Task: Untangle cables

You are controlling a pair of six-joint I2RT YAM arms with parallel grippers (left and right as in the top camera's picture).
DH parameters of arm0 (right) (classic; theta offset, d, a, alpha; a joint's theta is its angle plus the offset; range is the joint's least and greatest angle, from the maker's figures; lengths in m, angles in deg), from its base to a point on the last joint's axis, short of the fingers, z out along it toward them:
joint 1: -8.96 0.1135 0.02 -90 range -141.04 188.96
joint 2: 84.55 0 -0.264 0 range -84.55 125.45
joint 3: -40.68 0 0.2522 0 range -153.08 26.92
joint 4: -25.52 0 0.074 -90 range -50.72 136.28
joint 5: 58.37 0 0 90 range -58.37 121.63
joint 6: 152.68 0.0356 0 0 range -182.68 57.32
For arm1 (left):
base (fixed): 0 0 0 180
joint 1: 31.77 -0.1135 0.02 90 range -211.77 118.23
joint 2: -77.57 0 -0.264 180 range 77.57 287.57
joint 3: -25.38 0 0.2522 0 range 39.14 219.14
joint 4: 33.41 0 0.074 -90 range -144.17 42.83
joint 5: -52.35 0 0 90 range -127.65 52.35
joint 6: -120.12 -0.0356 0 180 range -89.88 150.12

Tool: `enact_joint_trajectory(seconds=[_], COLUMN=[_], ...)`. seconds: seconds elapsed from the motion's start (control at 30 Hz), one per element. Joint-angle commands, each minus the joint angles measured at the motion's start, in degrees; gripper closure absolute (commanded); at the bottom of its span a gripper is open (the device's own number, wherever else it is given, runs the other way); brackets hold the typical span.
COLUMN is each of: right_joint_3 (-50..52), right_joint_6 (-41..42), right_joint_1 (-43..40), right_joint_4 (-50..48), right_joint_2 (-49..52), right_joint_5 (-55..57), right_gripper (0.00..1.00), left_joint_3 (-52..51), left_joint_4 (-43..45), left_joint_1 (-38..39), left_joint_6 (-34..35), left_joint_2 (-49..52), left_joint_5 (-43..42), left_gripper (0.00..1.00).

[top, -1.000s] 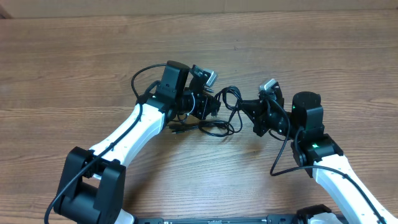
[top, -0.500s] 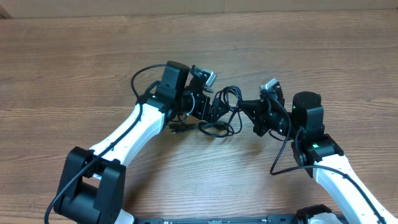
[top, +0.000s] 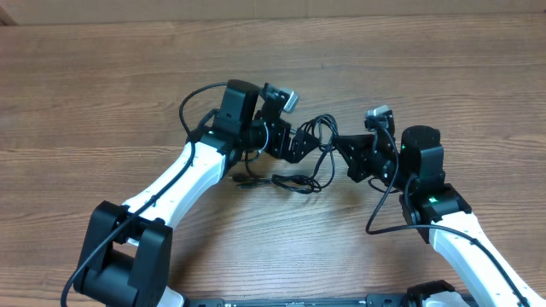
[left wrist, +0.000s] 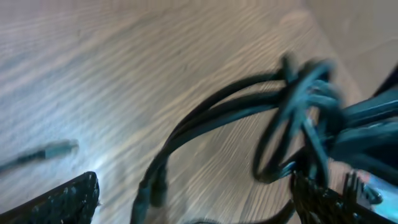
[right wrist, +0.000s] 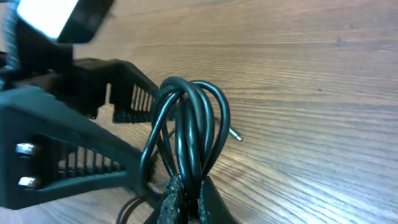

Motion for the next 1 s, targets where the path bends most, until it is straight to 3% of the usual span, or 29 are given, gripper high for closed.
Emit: enact_joint_trajectory(seconds=[0.0, 0.3, 0.6, 0.97], right_joint_3=[-0.35, -0.35, -0.37, -0.35], right_joint_6=[2.10, 2.01, 2.01, 1.97], right_joint_1=[0.39, 0.39, 0.39, 0.39], right_joint_4=[0.11, 0.33, 1.99, 0.85], right_joint_2=[0.07, 0.07, 0.07, 0.04], right_joint_5=[1.07, 1.11, 3.65, 1.01], right_gripper=[0.96, 0.96, 0.96, 0.96], left_joint_3=[0.76, 0.76, 0.76, 0.76], left_joint_4=[2.12, 3.67, 3.67, -3.52], left_joint_1=[0.81, 0.81, 0.81, 0.83], left_joint_6=[2.14, 5.22, 6.19, 6.25], left_joint_2=[-1.70, -1.70, -1.70, -1.70], left_joint_5=[-6.99, -5.62, -10.99, 1.14], left_gripper=[0.00, 0.00, 0.00, 0.00])
